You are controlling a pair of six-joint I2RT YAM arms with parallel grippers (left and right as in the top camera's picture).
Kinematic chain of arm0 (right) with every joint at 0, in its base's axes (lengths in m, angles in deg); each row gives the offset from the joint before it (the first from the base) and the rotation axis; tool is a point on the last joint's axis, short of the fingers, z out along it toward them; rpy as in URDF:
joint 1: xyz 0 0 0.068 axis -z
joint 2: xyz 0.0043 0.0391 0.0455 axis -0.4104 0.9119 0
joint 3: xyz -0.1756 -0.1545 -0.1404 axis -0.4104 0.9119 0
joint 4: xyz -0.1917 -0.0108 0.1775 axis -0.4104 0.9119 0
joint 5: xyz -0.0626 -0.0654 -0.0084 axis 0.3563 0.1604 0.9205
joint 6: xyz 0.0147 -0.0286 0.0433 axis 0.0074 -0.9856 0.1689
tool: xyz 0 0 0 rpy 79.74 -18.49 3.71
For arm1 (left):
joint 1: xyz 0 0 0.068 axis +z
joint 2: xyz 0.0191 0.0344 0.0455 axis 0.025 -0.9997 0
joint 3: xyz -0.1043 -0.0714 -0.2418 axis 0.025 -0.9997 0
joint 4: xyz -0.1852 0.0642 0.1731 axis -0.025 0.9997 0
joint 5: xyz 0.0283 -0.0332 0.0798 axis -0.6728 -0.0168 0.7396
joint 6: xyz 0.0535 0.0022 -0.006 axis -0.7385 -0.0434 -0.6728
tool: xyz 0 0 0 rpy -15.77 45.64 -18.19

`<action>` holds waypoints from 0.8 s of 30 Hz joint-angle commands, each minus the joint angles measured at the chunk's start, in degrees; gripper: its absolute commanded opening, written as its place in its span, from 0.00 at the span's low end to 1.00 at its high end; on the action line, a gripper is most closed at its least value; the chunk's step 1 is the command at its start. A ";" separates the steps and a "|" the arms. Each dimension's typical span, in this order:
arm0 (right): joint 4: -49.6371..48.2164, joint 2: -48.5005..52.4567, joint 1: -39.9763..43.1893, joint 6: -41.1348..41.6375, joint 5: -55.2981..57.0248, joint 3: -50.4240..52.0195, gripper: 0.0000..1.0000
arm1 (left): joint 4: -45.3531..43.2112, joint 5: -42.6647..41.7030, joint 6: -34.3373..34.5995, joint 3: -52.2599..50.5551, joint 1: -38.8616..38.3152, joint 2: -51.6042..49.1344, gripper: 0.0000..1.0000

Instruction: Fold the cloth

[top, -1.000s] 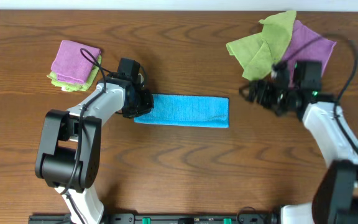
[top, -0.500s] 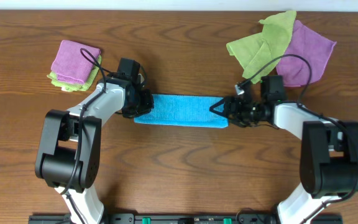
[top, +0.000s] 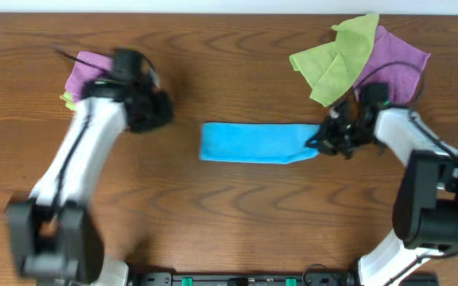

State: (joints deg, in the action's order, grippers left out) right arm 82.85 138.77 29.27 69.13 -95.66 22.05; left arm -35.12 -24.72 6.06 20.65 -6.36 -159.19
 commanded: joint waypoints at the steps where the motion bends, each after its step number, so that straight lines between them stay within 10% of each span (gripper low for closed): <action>1: 5.38 -4.33 -2.14 -2.21 19.82 -7.50 0.02 | 2.36 2.69 -2.10 2.38 1.44 10.19 0.06; 13: -1.27 0.13 -28.76 3.45 29.53 -10.60 0.02 | 13.62 2.73 -3.43 2.27 1.55 21.75 0.06; 24: -6.38 4.81 -36.04 4.92 25.99 -10.69 0.02 | 14.69 2.73 -4.46 1.90 1.53 21.75 0.06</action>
State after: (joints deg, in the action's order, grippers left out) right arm 77.32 143.31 -5.35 73.06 -67.94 11.56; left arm -20.61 -22.42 2.84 22.92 -4.92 -137.47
